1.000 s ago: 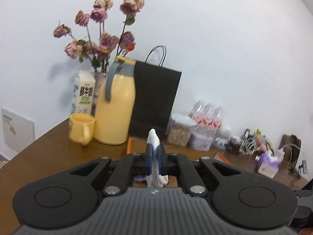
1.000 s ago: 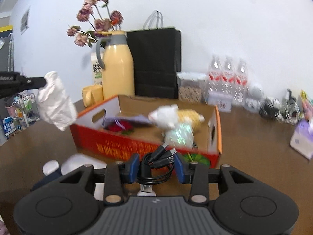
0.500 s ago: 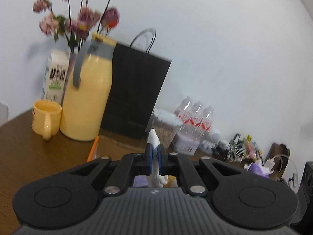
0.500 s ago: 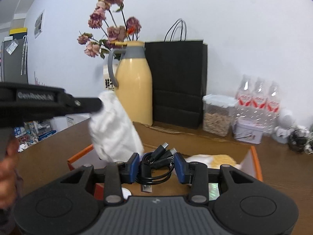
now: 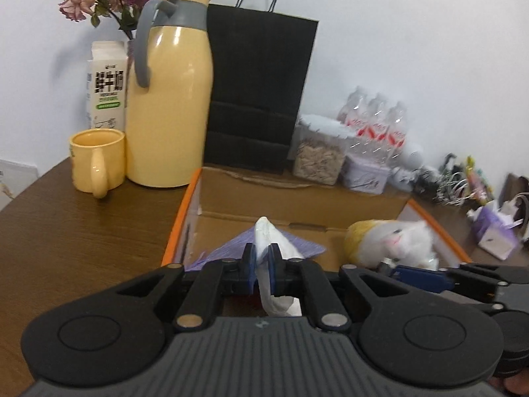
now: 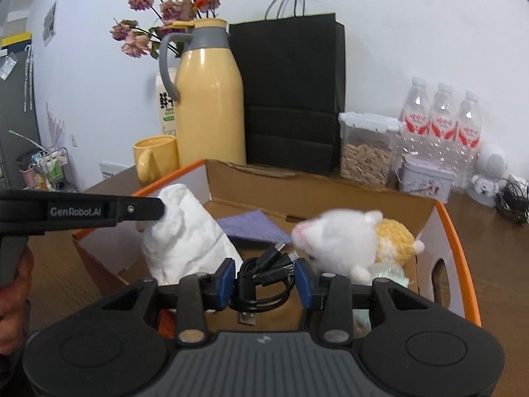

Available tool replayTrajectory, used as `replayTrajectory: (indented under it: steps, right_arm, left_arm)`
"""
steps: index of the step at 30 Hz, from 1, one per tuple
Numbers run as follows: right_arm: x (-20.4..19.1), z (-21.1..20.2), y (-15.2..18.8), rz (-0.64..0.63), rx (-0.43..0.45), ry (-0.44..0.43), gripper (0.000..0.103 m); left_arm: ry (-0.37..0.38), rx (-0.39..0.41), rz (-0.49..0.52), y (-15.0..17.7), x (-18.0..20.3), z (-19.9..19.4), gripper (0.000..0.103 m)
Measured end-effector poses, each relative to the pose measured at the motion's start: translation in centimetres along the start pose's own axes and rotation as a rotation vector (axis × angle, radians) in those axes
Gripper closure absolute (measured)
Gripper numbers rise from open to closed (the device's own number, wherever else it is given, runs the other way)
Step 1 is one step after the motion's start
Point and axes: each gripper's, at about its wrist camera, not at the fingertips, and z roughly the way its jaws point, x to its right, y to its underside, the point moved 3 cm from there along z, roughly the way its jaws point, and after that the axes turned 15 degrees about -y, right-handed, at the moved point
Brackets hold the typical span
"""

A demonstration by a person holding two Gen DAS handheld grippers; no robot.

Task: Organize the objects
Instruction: 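Lower the tissue and cable into the box and open both tools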

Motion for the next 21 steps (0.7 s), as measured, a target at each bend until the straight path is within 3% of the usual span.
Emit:
replayTrajectory:
  steps: [1, 3, 5, 7, 8, 9, 11, 13, 21]
  right_arm:
    - [0.1, 0.0, 0.2, 0.006, -0.006, 0.002, 0.064]
    - [0.2, -0.2, 0.3, 0.013, -0.008, -0.004, 0.064]
    - [0.0, -0.7, 0.3, 0.006, 0.005, -0.007, 0.060]
    - [-0.2, -1.1, 0.3, -0.001, 0.016, -0.004, 0.036]
    - [-0.2, -1.3, 0.4, -0.003, 0.020, 0.002, 0.030]
    - [-0.3, -1.4, 0.4, -0.005, 0.023, 0.007, 0.024]
    - [-0.3, -1.6, 0.4, -0.005, 0.025, 0.012, 0.017]
    - [-0.3, -1.6, 0.3, -0.004, 0.028, 0.018, 0.008]
    - [-0.5, -2.2, 0.1, -0.008, 0.040, 0.022, 0.000]
  left_arm:
    - [-0.012, -0.002, 0.003, 0.1, 0.0, 0.0, 0.085]
    - [-0.030, 0.015, 0.004, 0.0, -0.1, -0.3, 0.063]
    - [-0.045, 0.043, 0.007, 0.0, -0.1, -0.8, 0.050]
    - [-0.057, 0.069, 0.013, -0.1, -0.2, -1.3, 0.033]
    - [-0.065, 0.081, 0.016, -0.1, -0.1, -1.6, 0.017]
    - [-0.072, 0.096, 0.020, -0.1, -0.1, -1.8, 0.007]
    - [-0.084, 0.121, 0.029, -0.2, 0.0, -2.2, 0.000]
    - [-0.094, 0.134, 0.035, -0.2, 0.2, -2.5, 0.000]
    - [-0.102, 0.147, 0.029, -0.5, 0.0, -3.3, 0.000]
